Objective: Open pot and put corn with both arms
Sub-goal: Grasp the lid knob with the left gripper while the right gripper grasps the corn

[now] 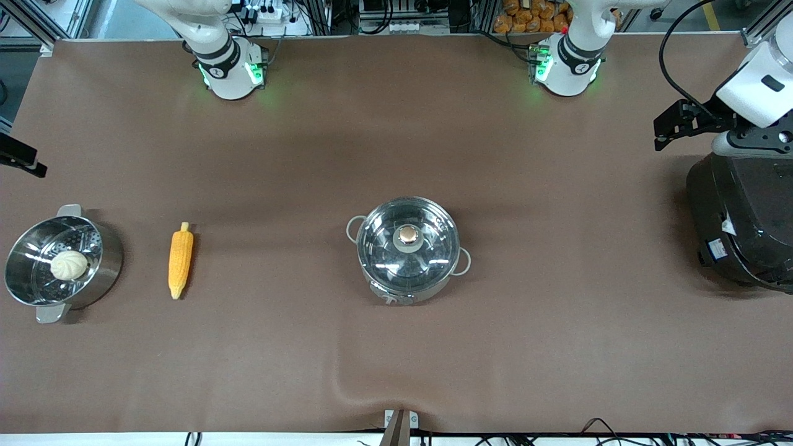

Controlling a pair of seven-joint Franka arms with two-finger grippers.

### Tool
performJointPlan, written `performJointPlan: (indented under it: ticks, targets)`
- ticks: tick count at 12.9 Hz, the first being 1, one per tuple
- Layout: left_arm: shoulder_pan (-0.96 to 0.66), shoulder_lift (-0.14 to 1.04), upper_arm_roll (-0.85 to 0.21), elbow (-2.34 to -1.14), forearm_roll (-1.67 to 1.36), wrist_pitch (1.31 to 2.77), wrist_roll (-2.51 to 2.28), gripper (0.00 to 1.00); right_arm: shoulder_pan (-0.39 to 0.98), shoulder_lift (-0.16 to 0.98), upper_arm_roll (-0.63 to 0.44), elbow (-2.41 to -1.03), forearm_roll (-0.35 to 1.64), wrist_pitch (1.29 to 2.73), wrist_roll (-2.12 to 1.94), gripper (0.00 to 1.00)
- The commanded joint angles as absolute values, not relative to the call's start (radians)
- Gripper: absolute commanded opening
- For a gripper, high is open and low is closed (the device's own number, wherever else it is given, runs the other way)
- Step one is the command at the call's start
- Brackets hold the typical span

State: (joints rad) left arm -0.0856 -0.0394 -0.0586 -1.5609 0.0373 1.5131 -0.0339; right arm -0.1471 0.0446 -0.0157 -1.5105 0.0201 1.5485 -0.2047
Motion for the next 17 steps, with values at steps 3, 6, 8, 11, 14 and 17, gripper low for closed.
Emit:
performJointPlan:
  ticks: [3, 6, 8, 11, 14, 17]
  targets:
    - [-0.072, -0.046, -0.072, -1.549, 0.021, 1.517, -0.038, 1.00, -0.112, 0.020, -0.014, -1.529, 0.031, 1.523, -0.186, 1.00]
    - [-0.092, 0.015, -0.072, -1.497, 0.029, 1.516, -0.035, 1.00, -0.106, 0.021, -0.014, -1.537, 0.032, 1.526, -0.184, 1.00]
    - [-0.141, 0.061, -0.075, -1.486, 0.025, 1.517, -0.057, 1.00, -0.087, 0.021, -0.014, -1.593, 0.034, 1.574, -0.137, 1.00]
    - [-0.228, 0.184, -0.077, -1.425, 0.021, 1.541, -0.173, 1.00, -0.072, 0.028, -0.017, -1.744, 0.035, 1.742, -0.101, 1.00]
    - [-0.355, 0.299, -0.078, -1.407, 0.006, 1.710, -0.280, 1.00, -0.066, 0.057, -0.017, -1.868, 0.035, 1.866, 0.023, 1.00]
    - [-0.526, 0.452, -0.069, -1.382, -0.038, 1.895, -0.424, 1.00, -0.071, 0.138, -0.018, -1.960, 0.034, 2.020, 0.035, 1.00]
